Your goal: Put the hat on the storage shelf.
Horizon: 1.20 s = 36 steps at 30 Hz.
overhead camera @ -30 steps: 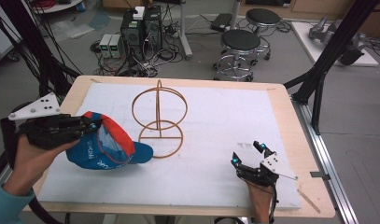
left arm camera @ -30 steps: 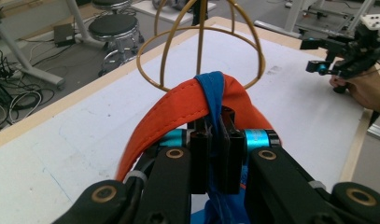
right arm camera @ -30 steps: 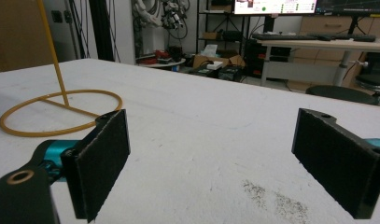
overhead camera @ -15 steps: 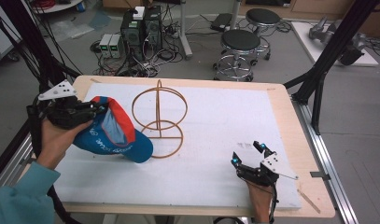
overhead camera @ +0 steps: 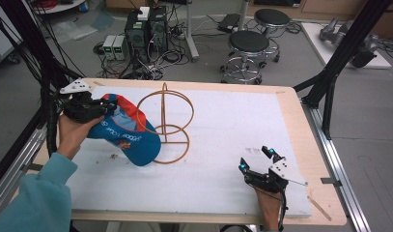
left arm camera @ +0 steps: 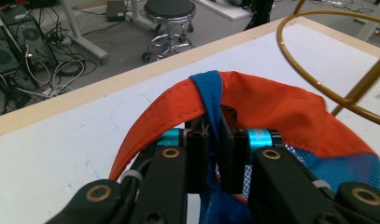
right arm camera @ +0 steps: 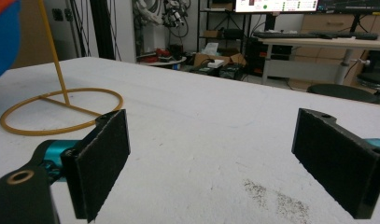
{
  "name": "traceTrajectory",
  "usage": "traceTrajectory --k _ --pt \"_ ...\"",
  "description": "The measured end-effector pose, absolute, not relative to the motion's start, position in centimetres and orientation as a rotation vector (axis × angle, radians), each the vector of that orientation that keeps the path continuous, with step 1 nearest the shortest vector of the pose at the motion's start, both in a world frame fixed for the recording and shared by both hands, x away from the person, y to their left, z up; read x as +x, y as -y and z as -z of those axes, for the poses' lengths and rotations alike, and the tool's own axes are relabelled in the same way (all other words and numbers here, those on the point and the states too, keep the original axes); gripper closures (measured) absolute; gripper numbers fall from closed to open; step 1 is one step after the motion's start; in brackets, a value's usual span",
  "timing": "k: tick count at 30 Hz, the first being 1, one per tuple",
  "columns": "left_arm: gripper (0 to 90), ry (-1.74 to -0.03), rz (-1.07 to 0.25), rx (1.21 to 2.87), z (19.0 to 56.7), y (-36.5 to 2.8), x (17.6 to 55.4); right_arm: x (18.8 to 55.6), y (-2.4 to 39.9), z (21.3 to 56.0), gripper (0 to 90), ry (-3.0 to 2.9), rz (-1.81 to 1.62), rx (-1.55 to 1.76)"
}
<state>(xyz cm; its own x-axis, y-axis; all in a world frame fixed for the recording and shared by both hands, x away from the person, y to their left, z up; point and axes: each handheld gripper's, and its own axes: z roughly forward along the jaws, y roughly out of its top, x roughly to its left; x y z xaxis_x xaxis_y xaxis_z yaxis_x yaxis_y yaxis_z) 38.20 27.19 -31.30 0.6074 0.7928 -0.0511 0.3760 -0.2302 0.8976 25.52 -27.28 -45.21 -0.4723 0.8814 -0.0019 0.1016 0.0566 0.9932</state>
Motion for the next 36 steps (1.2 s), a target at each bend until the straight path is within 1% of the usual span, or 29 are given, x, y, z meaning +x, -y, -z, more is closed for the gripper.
traceTrajectory --k 7,14,15,19,20,21,22,24,26,27,36 --pt "78.1 -0.943 -0.537 1.849 32.3 -26.7 39.5 25.5 27.3 45.2 10.3 -1.670 -1.478 0.999" --pt "68.7 -0.944 -0.545 1.861 32.9 -26.4 40.1 25.5 27.2 45.2 10.3 -1.669 -1.476 1.000" --pt "65.6 -0.944 -0.545 1.857 32.9 -26.3 40.2 25.5 27.2 45.2 10.3 -1.669 -1.475 0.998" --pt "46.0 -0.926 -0.555 1.873 33.1 -26.0 40.2 25.5 27.2 45.2 10.3 -1.670 -1.475 0.999" --pt "38.6 -0.926 -0.555 1.873 33.1 -26.0 40.2 25.5 27.2 45.2 10.3 -1.670 -1.475 0.999" --pt "29.4 -0.952 -0.599 1.854 33.1 -25.8 40.1 25.5 27.2 45.2 10.3 -1.669 -1.475 0.999" --pt "23.3 -0.952 -0.599 1.854 33.1 -25.8 40.1 25.5 27.2 45.2 10.3 -1.669 -1.475 0.999" --pt "20.3 -0.944 -0.614 1.839 33.2 -25.8 40.0 25.5 27.2 45.2 10.3 -1.670 -1.475 0.999" --pt "13.7 -0.939 -0.603 1.829 33.3 -25.8 40.1 25.5 27.2 45.2 10.3 -1.671 -1.473 0.998" --pt "11.9 -0.927 -0.571 1.831 33.4 -25.9 40.2 25.5 27.2 45.2 10.3 -1.671 -1.473 0.998" --pt "11.0 -0.913 -0.520 1.872 33.6 -25.8 40.2 25.5 27.2 45.2 10.3 -1.671 -1.473 0.999"
